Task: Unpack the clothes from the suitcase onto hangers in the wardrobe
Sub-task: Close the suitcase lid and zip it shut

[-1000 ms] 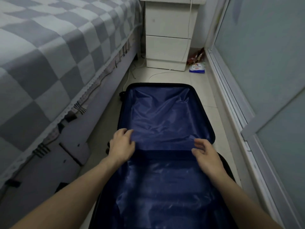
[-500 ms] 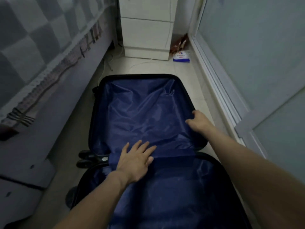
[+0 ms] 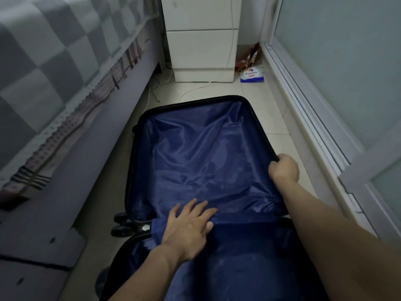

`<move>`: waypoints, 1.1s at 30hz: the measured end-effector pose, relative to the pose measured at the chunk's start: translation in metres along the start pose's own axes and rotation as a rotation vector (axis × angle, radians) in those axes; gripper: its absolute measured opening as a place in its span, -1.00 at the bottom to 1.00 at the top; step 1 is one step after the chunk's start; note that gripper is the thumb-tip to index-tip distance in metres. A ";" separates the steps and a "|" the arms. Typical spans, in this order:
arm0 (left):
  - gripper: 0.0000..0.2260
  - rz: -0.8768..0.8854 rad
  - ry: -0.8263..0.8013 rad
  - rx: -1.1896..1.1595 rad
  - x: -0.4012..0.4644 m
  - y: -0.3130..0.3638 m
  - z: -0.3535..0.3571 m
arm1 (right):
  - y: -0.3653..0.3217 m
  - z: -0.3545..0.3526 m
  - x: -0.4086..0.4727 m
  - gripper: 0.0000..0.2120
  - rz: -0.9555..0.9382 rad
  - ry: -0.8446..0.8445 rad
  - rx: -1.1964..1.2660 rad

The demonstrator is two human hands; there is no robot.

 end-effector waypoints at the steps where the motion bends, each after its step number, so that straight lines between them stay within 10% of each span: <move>1: -0.62 -0.003 -0.006 0.002 0.000 0.000 0.000 | 0.004 -0.001 -0.005 -0.84 -0.032 0.036 0.026; 16: -0.54 -0.023 -0.111 0.030 -0.030 0.026 -0.012 | 0.016 -0.095 -0.077 -0.85 -0.258 0.145 0.492; 24: -0.38 0.226 1.125 0.229 -0.060 0.070 -0.213 | 0.010 -0.137 -0.116 -0.82 -0.311 0.078 0.401; 33: -0.34 0.054 0.937 0.434 -0.119 0.095 -0.336 | 0.008 -0.169 -0.149 -0.77 -0.282 0.008 0.412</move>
Point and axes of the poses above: each hand's wrist, its own x-axis towards the middle knuckle, its own z-axis out of the palm, y = z × x, the point moved 1 cm from there along x, towards the middle knuckle, and after that the axes turned 2 degrees about z, right-handed, at the moved point
